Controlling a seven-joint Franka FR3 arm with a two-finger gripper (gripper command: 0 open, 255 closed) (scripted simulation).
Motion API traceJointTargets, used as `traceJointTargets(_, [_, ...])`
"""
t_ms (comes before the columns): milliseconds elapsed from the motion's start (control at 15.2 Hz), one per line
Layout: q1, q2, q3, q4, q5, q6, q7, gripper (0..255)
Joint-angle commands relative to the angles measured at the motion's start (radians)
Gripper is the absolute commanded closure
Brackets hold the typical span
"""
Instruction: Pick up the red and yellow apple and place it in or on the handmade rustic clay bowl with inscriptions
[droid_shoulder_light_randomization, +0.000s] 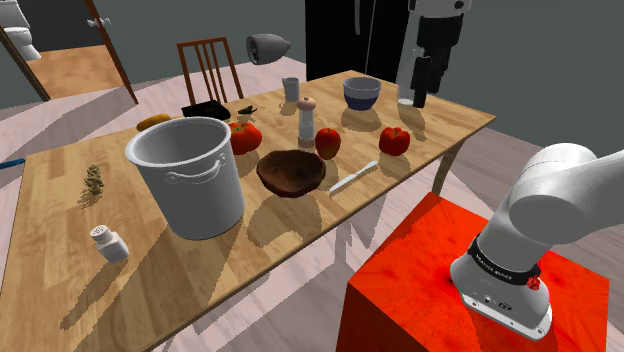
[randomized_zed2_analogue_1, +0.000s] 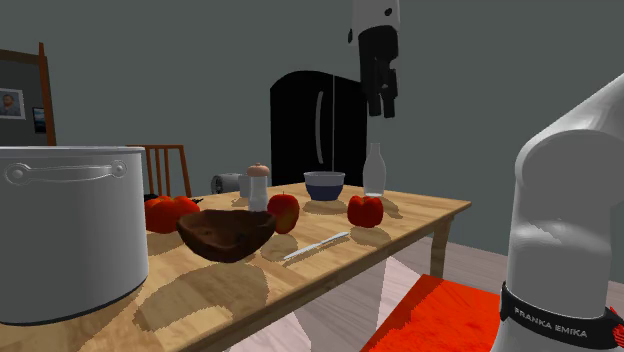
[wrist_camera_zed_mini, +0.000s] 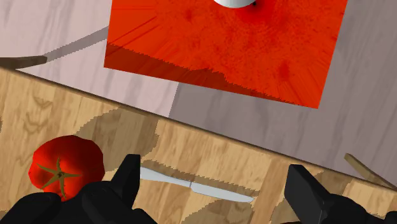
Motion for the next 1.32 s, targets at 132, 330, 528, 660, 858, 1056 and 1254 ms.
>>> traceJointTargets(132, [-0.005,0.059,0.001,0.0,0.008,0.068,0.02,0])
traceJointTargets(330, [-0.013,0.153,0.001,0.012,0.02,0.166,0.048,0])
traceJointTargets(528, [-0.02,0.253,0.002,0.035,0.031,0.258,0.074,0])
traceJointTargets(660, [-0.024,0.321,0.001,0.058,0.038,0.314,0.09,0])
traceJointTargets(858, [-0.03,0.427,-0.001,0.102,0.048,0.392,0.113,0])
traceJointTargets(1056, [-0.035,0.534,-0.004,0.158,0.058,0.459,0.133,0])
traceJointTargets(1254, [-0.04,0.642,-0.008,0.225,0.069,0.516,0.152,0])
